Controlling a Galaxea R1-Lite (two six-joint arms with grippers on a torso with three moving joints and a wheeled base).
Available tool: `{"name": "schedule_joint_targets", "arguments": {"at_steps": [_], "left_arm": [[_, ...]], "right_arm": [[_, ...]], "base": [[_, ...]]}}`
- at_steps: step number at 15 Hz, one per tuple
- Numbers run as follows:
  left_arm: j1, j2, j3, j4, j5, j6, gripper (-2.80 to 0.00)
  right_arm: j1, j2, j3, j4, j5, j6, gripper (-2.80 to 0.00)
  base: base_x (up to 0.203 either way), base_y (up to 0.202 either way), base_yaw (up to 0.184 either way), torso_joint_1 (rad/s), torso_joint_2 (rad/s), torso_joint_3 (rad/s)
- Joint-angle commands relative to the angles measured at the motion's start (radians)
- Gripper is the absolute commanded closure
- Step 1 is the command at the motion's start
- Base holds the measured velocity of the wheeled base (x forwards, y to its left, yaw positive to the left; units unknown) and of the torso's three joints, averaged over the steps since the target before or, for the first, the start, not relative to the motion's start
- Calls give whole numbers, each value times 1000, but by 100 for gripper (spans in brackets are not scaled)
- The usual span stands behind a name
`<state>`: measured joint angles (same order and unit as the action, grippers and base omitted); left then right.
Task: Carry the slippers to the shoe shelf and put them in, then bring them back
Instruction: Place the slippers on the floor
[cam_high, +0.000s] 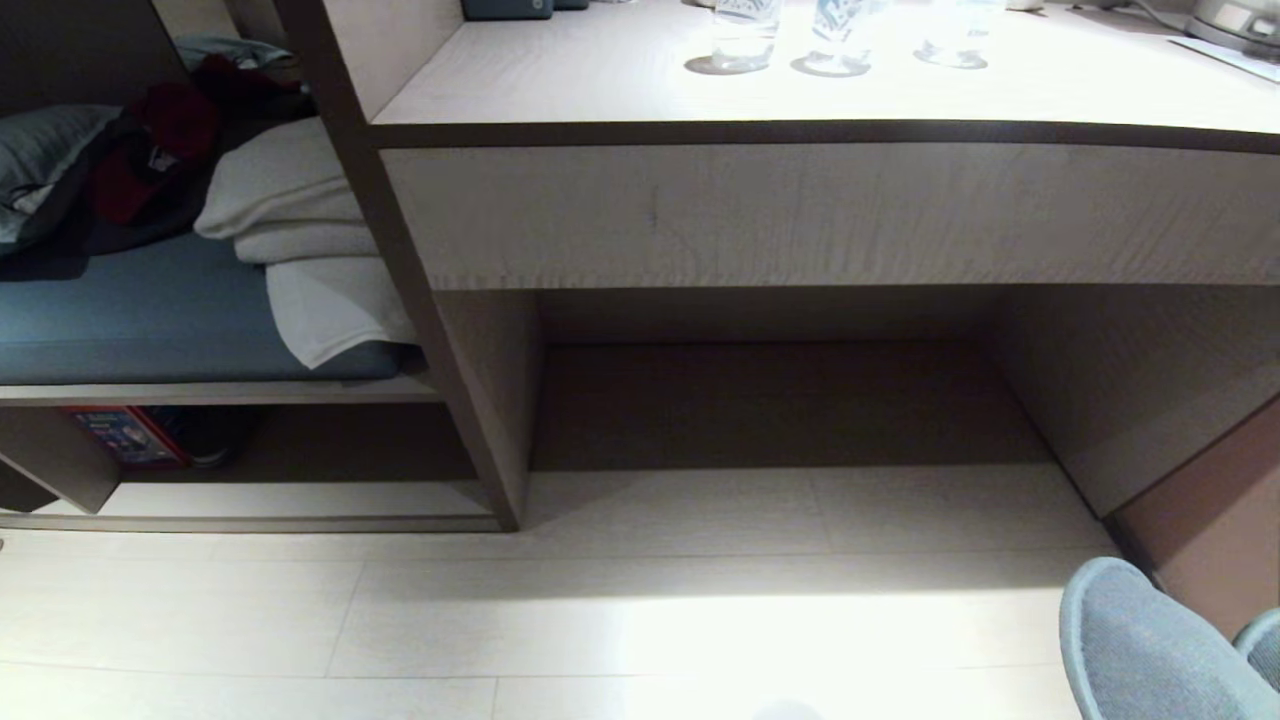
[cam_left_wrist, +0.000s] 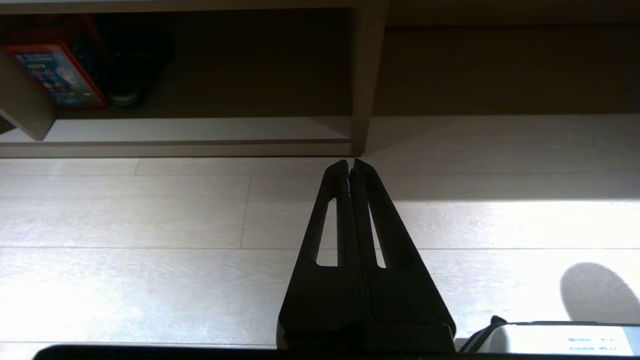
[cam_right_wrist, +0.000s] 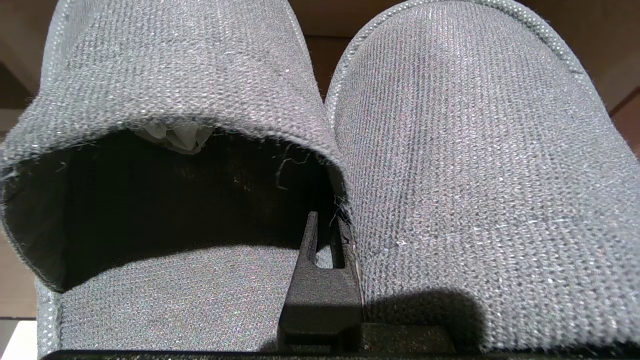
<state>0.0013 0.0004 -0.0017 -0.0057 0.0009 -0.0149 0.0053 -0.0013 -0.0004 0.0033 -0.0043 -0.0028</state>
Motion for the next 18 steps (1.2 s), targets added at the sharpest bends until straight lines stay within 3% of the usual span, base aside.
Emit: {"name": "schedule_joint_targets", "arguments": {"at_steps": [1, 15, 18], "left_arm": [[0, 1, 0, 0, 0, 0, 0], [0, 1, 0, 0, -1, 1, 0], [0, 0, 0, 0, -1, 1, 0]], "right_arm": [[1, 1, 2, 0, 0, 0, 0], [1, 1, 2, 0, 0, 0, 0], [-1, 1, 2, 0, 0, 0, 0]], "base": [[0, -194, 1, 4, 2, 4], [0, -194, 1, 2, 3, 1], [0, -38, 2, 1, 1, 0]]}}
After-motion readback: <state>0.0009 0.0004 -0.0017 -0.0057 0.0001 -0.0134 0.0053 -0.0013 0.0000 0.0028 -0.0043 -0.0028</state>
